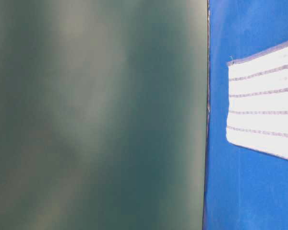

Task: Fold a vertical towel.
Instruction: 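Move both grippers toward the top corners of the striped towel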

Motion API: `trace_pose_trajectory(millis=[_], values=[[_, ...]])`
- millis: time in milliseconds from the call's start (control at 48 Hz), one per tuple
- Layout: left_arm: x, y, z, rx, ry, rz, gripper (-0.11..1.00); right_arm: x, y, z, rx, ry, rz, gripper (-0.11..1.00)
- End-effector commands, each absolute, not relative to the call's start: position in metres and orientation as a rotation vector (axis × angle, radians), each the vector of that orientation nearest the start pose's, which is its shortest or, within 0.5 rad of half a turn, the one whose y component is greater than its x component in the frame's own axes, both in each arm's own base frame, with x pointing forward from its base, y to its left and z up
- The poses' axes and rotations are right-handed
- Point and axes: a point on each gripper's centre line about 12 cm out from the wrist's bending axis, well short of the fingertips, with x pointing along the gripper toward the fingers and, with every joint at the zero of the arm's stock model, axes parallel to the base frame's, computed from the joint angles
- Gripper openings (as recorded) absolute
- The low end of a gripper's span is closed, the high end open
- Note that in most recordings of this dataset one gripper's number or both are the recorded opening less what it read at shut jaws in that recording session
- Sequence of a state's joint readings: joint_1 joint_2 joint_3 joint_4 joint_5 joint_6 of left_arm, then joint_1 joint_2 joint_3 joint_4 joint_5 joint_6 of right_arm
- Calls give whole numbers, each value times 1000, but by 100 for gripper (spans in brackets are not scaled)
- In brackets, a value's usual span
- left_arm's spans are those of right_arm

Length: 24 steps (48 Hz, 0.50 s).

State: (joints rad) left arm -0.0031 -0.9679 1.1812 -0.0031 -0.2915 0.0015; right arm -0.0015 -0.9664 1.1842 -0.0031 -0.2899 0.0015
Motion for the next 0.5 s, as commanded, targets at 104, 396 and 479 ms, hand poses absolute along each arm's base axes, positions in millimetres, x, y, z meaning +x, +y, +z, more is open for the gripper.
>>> trace_pose_trajectory(millis=[104,396,479], values=[[214,5,311,-15,-94,26,0,206,-13,307,39,-55,-66,0],[253,43,284,-36,62,173,0,227,-50,298,68,141,-221,0],[266,56,274,-44,111,211,0,235,-63,288,78,195,-266,0]])
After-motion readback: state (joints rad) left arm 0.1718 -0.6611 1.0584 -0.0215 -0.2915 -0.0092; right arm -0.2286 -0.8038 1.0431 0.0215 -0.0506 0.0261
